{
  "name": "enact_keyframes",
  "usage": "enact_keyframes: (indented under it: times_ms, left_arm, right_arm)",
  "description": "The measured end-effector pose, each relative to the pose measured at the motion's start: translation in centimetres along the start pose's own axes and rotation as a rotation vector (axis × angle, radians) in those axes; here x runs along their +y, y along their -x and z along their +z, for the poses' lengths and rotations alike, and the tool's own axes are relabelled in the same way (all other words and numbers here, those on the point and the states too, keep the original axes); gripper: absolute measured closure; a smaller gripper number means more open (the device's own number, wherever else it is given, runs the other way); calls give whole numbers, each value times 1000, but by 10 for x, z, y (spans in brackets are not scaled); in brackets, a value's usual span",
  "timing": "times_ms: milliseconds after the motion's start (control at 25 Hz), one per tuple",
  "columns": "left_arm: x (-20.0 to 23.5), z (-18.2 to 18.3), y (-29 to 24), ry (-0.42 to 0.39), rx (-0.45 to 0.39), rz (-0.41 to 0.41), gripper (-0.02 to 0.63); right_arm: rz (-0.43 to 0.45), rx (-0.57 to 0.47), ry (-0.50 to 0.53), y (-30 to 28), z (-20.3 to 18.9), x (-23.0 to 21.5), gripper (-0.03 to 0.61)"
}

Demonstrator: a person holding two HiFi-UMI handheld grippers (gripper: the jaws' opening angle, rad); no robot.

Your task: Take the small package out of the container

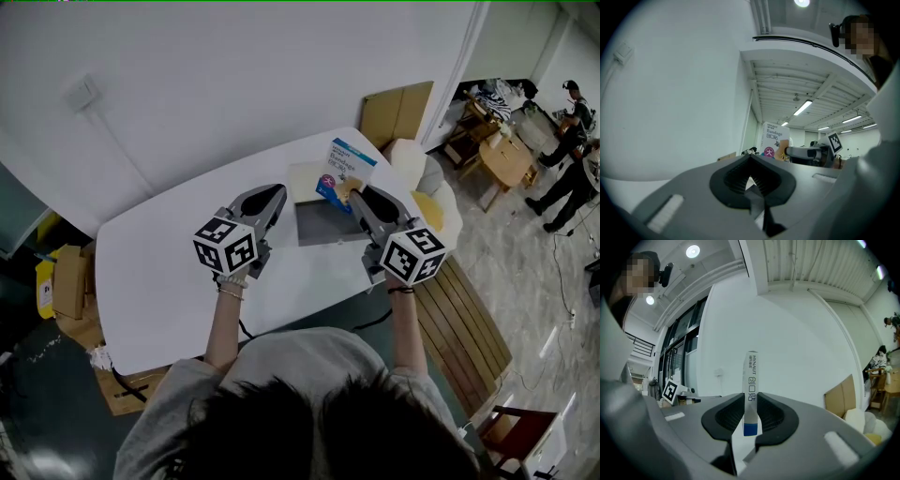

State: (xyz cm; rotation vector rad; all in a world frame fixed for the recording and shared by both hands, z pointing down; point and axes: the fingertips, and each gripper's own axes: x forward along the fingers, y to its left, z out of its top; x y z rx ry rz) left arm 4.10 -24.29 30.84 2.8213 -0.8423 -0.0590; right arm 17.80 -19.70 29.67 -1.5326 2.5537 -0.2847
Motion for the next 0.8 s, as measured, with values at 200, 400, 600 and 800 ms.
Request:
enact_keyframes:
  times_ms: [200, 400, 600, 800]
  left_arm:
    - [4, -3, -2, 4, 5, -4, 623]
    - [5, -5, -6, 6, 14, -8, 623]
    - [8, -9, -8, 11, 27, -9, 623]
    - [9, -10, -10, 12, 32, -11, 623]
  right_arm:
    - [-3, 7, -8, -4, -6, -2, 480]
    - [-6, 16, -13, -6, -10, -6, 480]
    - [-7, 24, -26, -8, -16, -9, 479]
    - [-9, 25, -31, -10, -17, -12, 480]
